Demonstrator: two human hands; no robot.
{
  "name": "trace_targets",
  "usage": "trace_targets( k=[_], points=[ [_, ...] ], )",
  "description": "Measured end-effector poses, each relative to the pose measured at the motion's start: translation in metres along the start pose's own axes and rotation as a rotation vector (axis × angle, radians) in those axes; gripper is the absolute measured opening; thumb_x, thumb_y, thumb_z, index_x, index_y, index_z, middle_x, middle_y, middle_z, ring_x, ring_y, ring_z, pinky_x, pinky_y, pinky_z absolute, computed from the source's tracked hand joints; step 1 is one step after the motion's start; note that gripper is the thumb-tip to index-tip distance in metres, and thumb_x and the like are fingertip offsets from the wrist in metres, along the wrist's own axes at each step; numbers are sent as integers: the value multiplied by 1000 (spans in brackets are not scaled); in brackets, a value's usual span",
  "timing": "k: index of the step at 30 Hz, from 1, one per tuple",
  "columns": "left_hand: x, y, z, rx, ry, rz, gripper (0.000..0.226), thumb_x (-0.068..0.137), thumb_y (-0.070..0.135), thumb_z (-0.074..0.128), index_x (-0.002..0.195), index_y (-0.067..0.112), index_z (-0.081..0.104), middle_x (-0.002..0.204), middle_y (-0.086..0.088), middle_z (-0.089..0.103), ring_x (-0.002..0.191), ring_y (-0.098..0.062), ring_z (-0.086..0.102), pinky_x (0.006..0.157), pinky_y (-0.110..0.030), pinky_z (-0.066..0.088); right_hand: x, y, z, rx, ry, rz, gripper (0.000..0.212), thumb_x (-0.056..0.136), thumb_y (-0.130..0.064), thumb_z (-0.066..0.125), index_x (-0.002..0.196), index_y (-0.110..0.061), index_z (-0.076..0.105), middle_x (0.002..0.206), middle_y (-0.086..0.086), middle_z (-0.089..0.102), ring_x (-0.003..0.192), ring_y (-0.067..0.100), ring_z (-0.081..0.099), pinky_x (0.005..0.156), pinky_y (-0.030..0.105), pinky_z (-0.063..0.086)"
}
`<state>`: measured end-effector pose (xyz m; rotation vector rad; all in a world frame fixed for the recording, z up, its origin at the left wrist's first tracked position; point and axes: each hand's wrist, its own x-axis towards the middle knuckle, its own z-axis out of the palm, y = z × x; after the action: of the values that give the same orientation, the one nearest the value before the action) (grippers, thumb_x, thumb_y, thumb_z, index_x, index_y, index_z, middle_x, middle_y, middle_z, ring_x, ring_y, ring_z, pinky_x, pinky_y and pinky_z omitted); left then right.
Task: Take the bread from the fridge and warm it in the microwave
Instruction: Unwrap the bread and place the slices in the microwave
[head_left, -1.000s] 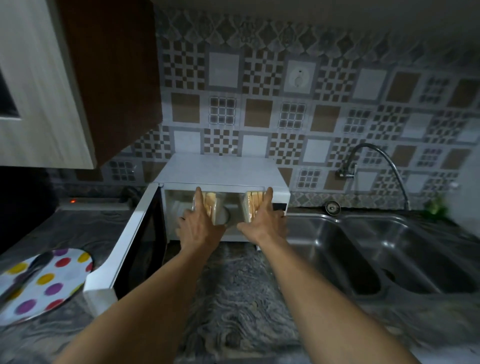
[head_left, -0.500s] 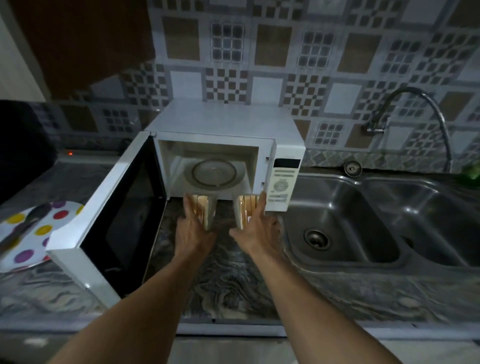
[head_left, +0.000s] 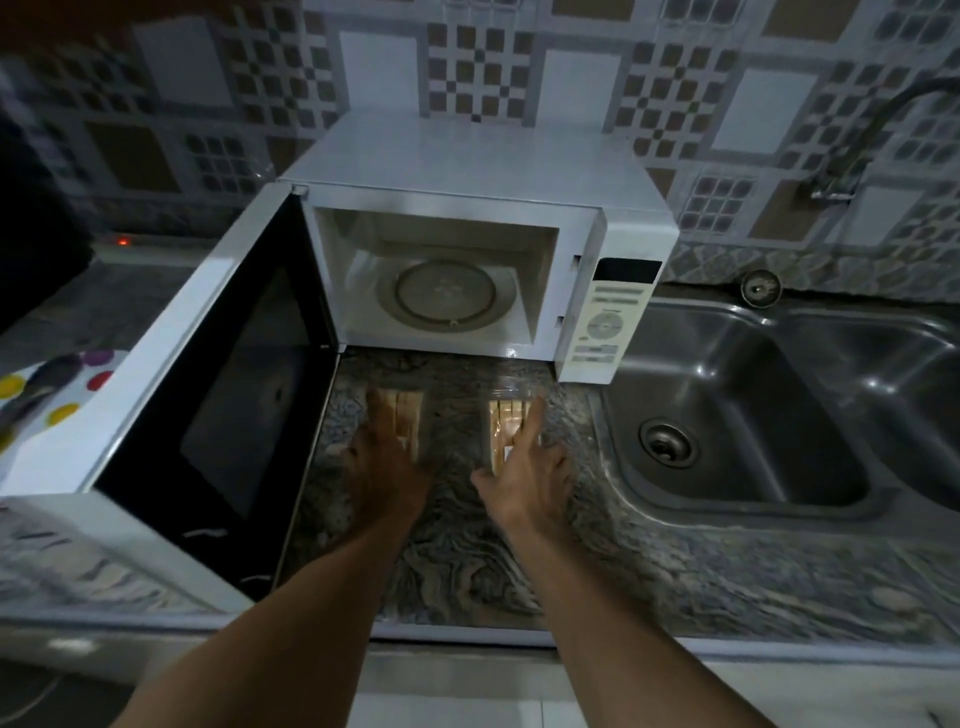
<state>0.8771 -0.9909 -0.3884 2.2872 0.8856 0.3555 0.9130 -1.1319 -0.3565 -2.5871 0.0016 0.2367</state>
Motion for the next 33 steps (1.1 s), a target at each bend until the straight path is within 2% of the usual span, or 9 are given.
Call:
trace_targets(
  k=[8, 19, 25, 27, 29, 31, 33],
  points=[
    [9, -7, 10, 15, 57, 14, 111, 79, 44, 73, 156, 27, -6, 140, -21, 41, 120, -43, 41, 98, -49, 36, 8, 2, 11, 4, 17, 24, 124, 79, -42, 80, 152, -33, -20, 134, 28, 44, 122, 44, 45, 100, 50, 40],
    [10, -7, 9, 79, 39, 32, 115, 77, 41, 76, 156, 23, -6, 142, -21, 41, 121, -44, 40, 99, -49, 35, 17, 1, 9, -36, -10, 10, 122, 83, -43, 76, 152, -32, -23, 137, 28, 42, 123, 44, 46, 101, 49, 42],
    [5, -2, 3, 126, 27, 26, 118, 76, 48, 76, 155, 26, -9, 154, -17, 29, 130, -42, 34, 103, -51, 34, 16, 7, 3, -5, -23, -54, 124, 81, -52, 75, 152, -33, -24, 136, 29, 46, 123, 43, 49, 97, 48, 47],
    [-5, 5, -2, 207, 74, 59, 110, 78, 50, 74, 156, 23, 1, 154, -18, 27, 130, -43, 36, 102, -53, 35, 13, 11, -3, 6, -52, -83, 121, 82, -57, 72, 151, -35, -26, 142, 28, 43, 128, 42, 47, 98, 49, 47],
    [-18, 11, -4, 290, 162, 148, 92, 81, 47, 69, 153, 19, 19, 149, -19, 34, 124, -43, 40, 97, -53, 38, 10, 16, -10, -17, -61, -124, 115, 84, -58, 68, 152, -35, -21, 147, 24, 38, 131, 40, 44, 98, 49, 47],
    [-33, 15, -3, 275, 209, 231, 69, 86, 40, 62, 145, 18, 34, 138, -16, 45, 118, -38, 45, 93, -49, 43, 3, 23, -17, -93, -16, -196, 102, 88, -56, 64, 155, -30, -9, 146, 22, 37, 130, 39, 43, 96, 48, 48],
    [-46, 20, -1, 163, 109, 183, 52, 92, 34, 54, 140, 23, 38, 120, -8, 57, 104, -27, 56, 82, -39, 49, -3, 29, -24, -180, 47, -295, 84, 91, -50, 61, 152, -21, 12, 138, 19, 40, 125, 37, 45, 93, 45, 49]
  ],
)
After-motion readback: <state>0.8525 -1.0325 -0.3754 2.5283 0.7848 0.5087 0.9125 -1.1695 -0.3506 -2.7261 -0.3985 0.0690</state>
